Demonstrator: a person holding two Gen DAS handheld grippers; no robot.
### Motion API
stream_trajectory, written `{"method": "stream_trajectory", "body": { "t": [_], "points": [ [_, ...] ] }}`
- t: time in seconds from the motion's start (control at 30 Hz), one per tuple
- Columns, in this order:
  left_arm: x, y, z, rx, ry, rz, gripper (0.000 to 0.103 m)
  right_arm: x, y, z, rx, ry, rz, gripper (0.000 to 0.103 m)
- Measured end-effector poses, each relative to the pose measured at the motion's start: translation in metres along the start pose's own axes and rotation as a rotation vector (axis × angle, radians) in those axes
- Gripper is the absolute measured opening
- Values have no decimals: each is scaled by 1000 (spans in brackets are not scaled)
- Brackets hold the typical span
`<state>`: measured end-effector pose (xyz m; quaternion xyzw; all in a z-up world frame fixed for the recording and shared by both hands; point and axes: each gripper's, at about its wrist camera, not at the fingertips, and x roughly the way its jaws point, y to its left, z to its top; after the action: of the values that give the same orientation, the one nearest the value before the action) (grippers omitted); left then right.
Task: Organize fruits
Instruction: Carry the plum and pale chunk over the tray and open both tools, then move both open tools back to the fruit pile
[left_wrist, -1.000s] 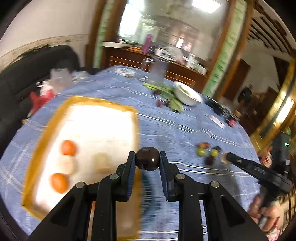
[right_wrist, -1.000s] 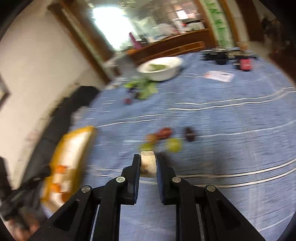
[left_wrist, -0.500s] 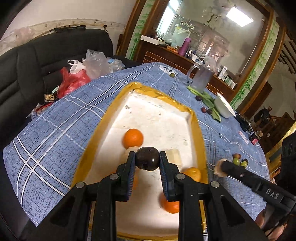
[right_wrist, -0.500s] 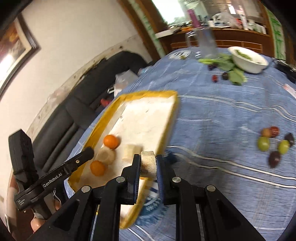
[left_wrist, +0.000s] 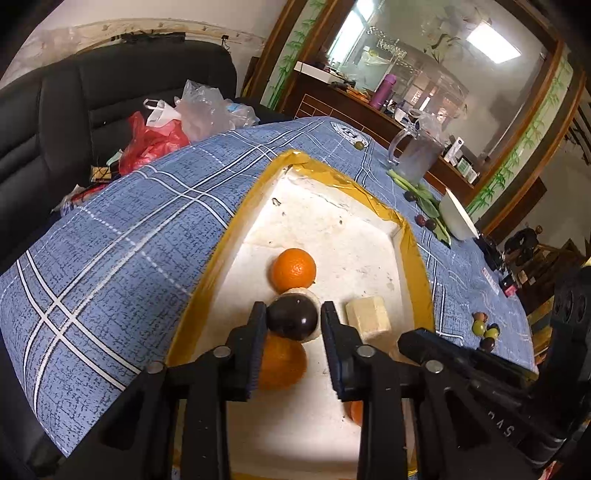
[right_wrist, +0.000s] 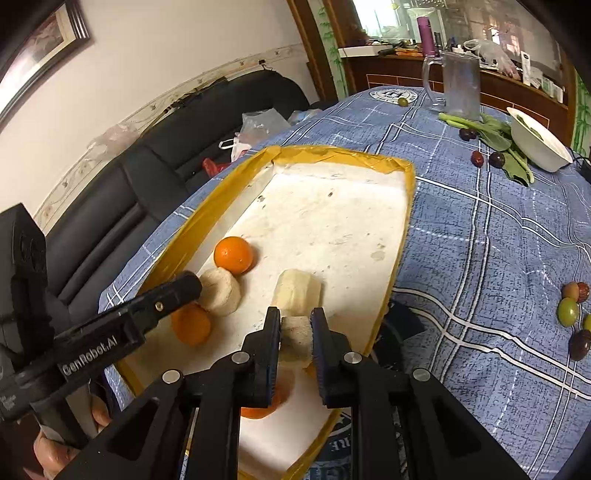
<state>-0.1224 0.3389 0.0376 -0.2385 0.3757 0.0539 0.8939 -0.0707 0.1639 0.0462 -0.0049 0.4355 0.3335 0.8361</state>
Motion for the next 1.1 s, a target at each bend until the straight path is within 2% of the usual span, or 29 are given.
{"method": "stream_trajectory", "body": {
  "t": [0.07,0.1,0.13,0.27,0.4,0.57,0.73,0.83,0.87,0.93,1.1],
  "points": [
    [-3,0,1,-3,-5,-4,44,-1,1,-1,3,1,8,20],
    [-5,0,1,-3,-11,0,58,-3,1,-2,8,1,12,20],
    [-7,-1,1,-6,-17,-1,64,-4,0,-3,13,-1,16,22],
    [-13,-4,2,-4,-22,-13,64,-14,-2,-8,34,-16,20,26],
    [-21,-13,0,33,-43,28,64,-32,-10,-17,97,-55,37,26],
    [-37,-42,-7,146,-107,96,71,-57,-20,-39,154,-127,-5,43],
    [-53,-82,-25,298,-185,169,80,-75,-30,-54,200,-154,-29,43],
    [-61,-99,-31,349,-212,182,82,-85,-34,-58,204,-174,-57,44],
    [-63,-106,-34,369,-220,181,83,-88,-35,-60,204,-182,-64,47],
    [-66,-116,-37,393,-227,184,85,-95,-40,-63,210,-197,-79,51],
    [-66,-132,-42,425,-215,181,85,-107,-55,-69,236,-211,-95,52]
  ]
}}
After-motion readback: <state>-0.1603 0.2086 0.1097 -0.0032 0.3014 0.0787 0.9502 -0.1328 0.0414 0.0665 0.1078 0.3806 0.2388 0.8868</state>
